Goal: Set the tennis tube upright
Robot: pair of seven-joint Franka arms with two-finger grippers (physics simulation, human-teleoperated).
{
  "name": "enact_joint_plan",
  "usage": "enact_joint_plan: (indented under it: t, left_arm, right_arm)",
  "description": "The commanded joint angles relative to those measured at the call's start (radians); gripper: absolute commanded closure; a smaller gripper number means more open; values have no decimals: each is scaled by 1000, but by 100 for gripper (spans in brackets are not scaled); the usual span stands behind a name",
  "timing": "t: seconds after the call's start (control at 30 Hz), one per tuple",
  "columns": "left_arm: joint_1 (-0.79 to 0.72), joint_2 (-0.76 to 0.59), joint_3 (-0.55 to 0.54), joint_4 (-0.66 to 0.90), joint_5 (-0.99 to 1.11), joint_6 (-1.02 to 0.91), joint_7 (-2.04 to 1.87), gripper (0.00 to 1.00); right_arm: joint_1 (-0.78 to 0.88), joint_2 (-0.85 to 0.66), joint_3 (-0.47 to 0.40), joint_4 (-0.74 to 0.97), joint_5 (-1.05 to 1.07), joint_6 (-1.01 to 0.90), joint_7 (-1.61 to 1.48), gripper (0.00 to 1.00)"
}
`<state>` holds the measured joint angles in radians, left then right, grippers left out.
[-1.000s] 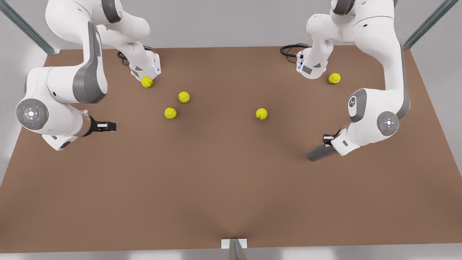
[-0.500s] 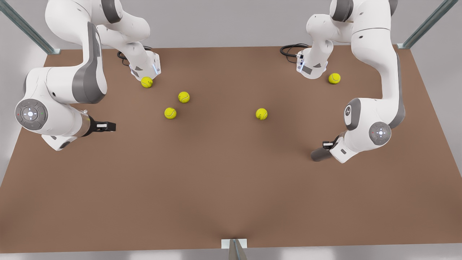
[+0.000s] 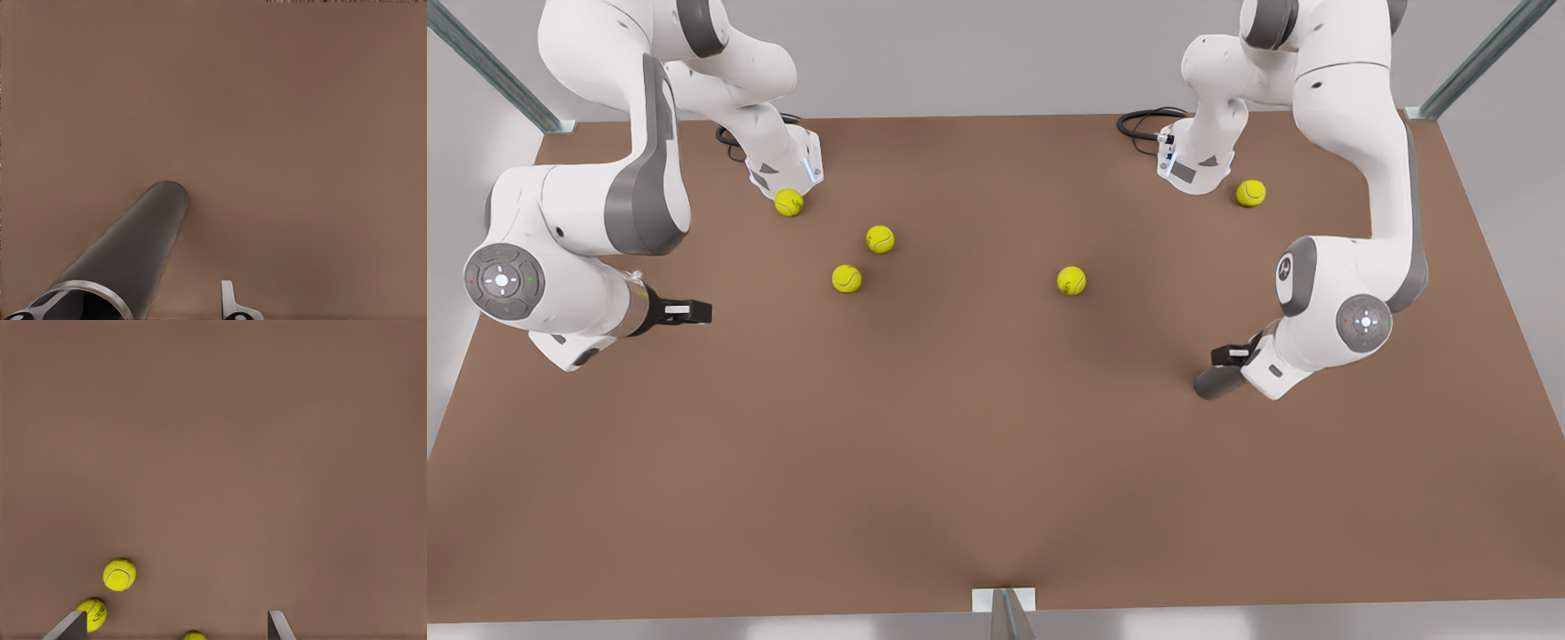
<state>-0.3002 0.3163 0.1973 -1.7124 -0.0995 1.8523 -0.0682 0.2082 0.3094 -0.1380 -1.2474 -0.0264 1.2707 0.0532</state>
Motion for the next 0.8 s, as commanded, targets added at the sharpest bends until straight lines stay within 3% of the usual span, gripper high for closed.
enact_joint_plan:
  t: [0.0,0.23,0.4,0.6,0.77]
  left_arm:
    - [0,-5,-1,0,15,-10,-88,0]
    - [6,-54,2,13,53,-36,-85,0]
    - [107,-59,-2,277,58,-344,-9,0]
    - [127,-198,-16,247,101,-367,1,0]
    - [127,-212,-16,223,101,-366,1,0]
  right_arm:
    - [-10,-1,-2,29,2,-1,5,0]
    - [-105,-3,5,42,114,-1,-12,0]
    - [-109,-3,0,43,114,-1,-15,0]
    - [-109,-3,-2,45,115,-1,-15,0]
    - [-109,-3,-3,51,115,-1,-15,0]
